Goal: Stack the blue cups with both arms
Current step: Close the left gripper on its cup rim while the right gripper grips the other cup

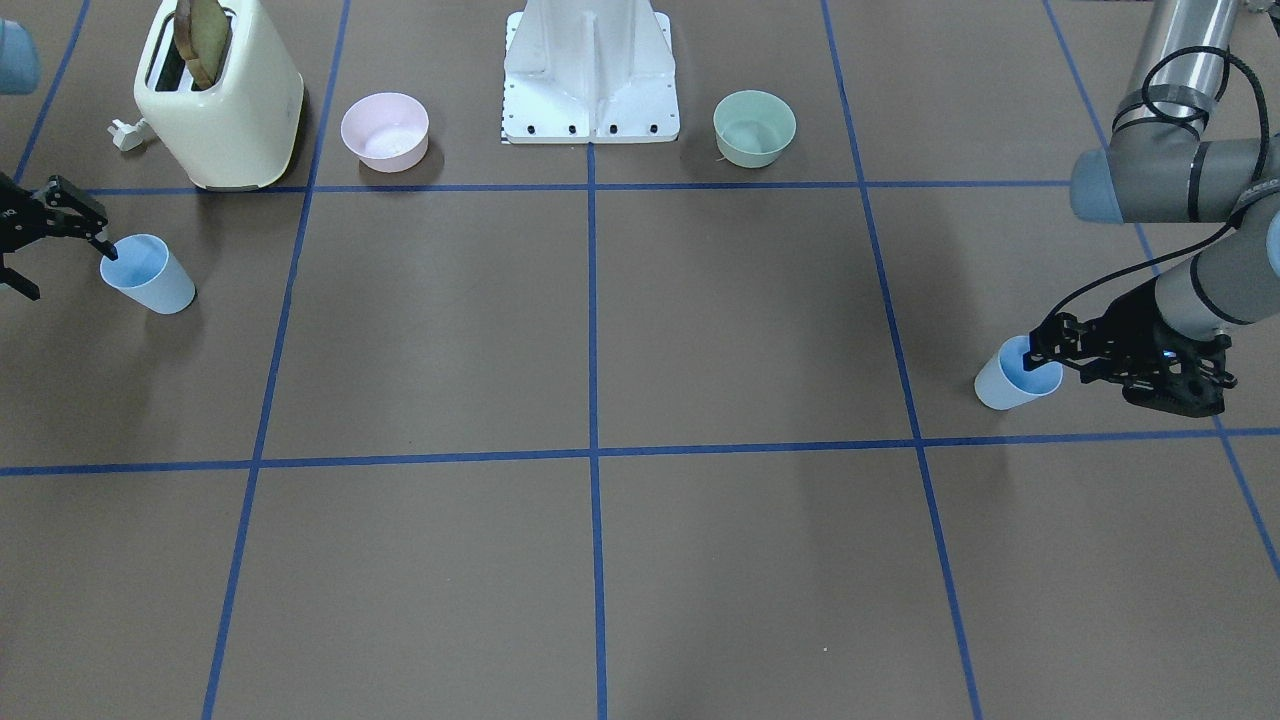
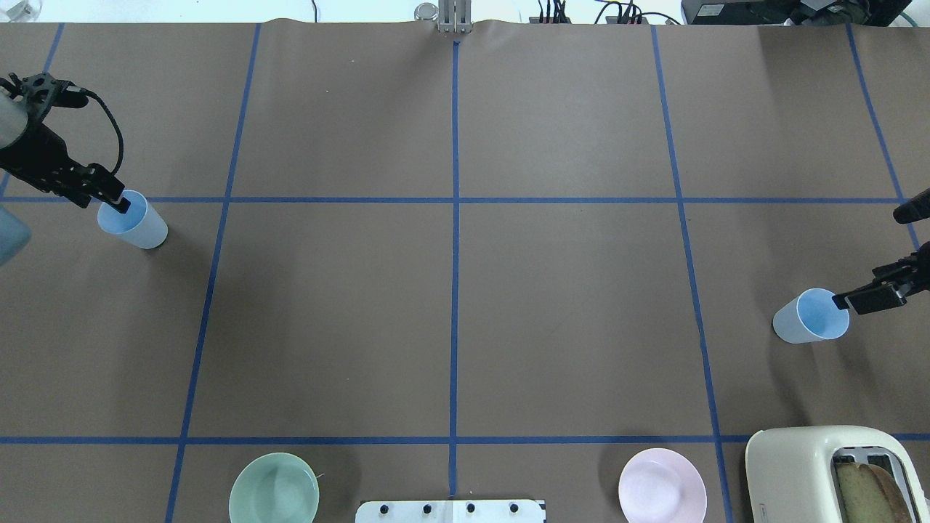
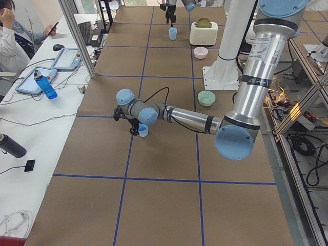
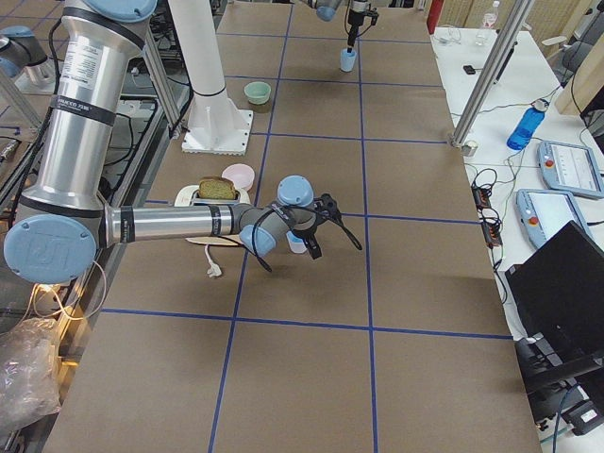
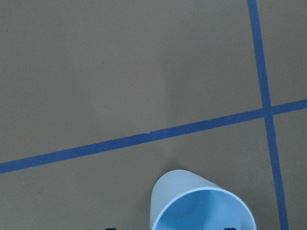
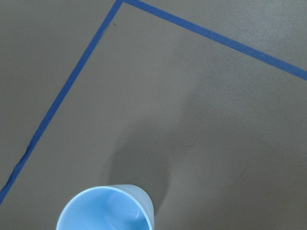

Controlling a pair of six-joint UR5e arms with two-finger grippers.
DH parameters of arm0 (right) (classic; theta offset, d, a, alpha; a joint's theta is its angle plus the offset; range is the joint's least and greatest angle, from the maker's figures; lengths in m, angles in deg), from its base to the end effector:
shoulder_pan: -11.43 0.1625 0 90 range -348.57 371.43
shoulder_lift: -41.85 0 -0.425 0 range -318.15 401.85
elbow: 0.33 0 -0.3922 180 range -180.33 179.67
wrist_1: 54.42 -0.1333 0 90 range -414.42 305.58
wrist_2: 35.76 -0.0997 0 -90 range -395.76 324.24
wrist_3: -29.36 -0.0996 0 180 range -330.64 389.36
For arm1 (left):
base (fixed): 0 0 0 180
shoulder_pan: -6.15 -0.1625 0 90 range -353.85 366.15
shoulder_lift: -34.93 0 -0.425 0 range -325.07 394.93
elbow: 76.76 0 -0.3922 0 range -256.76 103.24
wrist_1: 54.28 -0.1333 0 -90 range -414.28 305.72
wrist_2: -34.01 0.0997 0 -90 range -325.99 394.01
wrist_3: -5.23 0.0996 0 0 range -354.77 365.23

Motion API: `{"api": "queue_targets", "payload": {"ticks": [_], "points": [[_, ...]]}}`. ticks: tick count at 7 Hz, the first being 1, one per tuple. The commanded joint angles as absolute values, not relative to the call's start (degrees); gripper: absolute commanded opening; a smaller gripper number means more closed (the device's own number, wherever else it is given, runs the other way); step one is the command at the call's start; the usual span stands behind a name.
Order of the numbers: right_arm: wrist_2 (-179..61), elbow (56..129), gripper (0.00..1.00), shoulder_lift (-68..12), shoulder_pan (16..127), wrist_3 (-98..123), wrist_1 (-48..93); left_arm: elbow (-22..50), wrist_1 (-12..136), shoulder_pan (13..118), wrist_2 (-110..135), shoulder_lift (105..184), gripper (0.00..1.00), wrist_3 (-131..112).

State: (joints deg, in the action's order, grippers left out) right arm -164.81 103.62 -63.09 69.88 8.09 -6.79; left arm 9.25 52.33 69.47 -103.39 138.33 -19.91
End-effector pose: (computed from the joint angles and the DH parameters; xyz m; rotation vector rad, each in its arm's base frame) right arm -0.1536 -0.3850 0.5720 0.3332 -0.8962 -0.4115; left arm 0.2179 -0.5671 0.5287 0.0297 0.9183 0.2127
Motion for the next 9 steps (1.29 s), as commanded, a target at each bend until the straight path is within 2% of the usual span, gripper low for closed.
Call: {"api": "queue_targets", "payload": {"ticks": [1, 2, 4, 5, 9], "points": [[-164.69, 103.64, 0.98, -63.09, 68.91, 8.09, -6.78, 9.29, 52.24, 68.38, -103.54, 137.77, 0.58, -20.00], [-164.52, 103.56, 0.98, -63.09, 68.04, 8.09, -6.78, 9.20, 52.24, 67.07, -103.37, 137.76, 0.44, -19.91], [-163.90, 103.47, 0.98, -63.09, 66.63, 8.09, -6.78, 9.11, 52.33, 66.62, -103.45, 137.77, 0.07, -19.30], [-163.81, 103.38, 0.97, -63.09, 66.19, 8.17, -6.78, 9.46, 52.33, 66.62, -103.46, 137.85, 0.00, -19.29], [-163.81, 103.29, 0.94, -63.27, 64.35, 8.17, -6.78, 14.02, 49.71, 66.62, -104.42, 138.73, 0.00, -21.04]]}}
